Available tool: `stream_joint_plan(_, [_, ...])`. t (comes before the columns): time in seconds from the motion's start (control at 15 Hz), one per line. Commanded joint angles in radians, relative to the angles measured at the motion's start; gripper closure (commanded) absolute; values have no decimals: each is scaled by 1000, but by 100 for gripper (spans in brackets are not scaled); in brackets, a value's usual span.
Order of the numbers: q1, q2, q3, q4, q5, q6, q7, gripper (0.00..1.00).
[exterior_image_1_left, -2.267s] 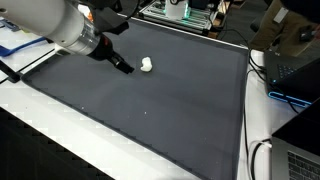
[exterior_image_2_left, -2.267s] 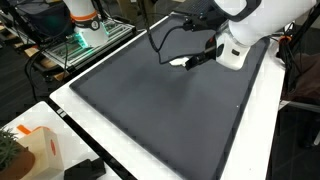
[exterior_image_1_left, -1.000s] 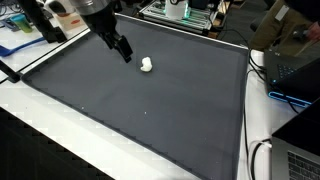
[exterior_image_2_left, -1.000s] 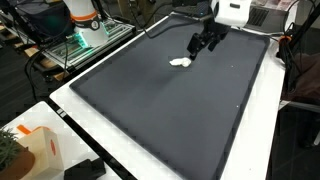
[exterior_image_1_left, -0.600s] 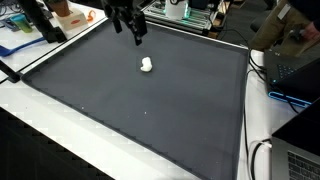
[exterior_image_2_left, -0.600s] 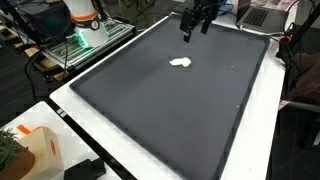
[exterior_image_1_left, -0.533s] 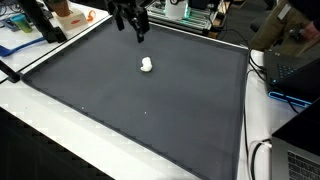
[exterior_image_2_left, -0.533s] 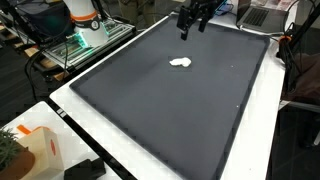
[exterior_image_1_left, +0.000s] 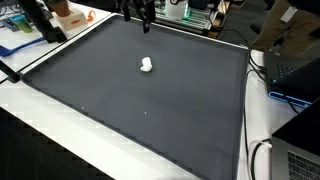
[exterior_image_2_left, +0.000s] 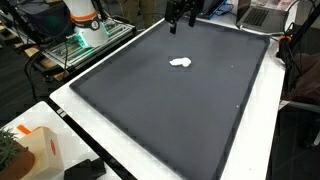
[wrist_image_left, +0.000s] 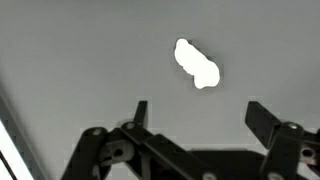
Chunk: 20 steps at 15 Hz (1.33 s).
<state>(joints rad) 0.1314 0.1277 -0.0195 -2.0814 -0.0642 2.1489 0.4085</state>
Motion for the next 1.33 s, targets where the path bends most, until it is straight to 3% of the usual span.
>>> stream_joint_plan(0.0, [-18, 0, 19, 1, -3, -1, 2, 0])
stream_joint_plan(0.33, [-8, -131, 49, -165, 17, 13, 15, 0])
stream_joint_plan(0.6, [-13, -346, 80, -357, 113, -13, 0, 0])
stream_joint_plan(0.93, [-7, -623, 113, -506, 206, -73, -60, 0])
stream_joint_plan(1.0, [-26, -481, 126, -415, 184, -65, -28, 0])
stream_joint_plan(1.27, [-27, -611, 134, -481, 193, -75, -48, 0])
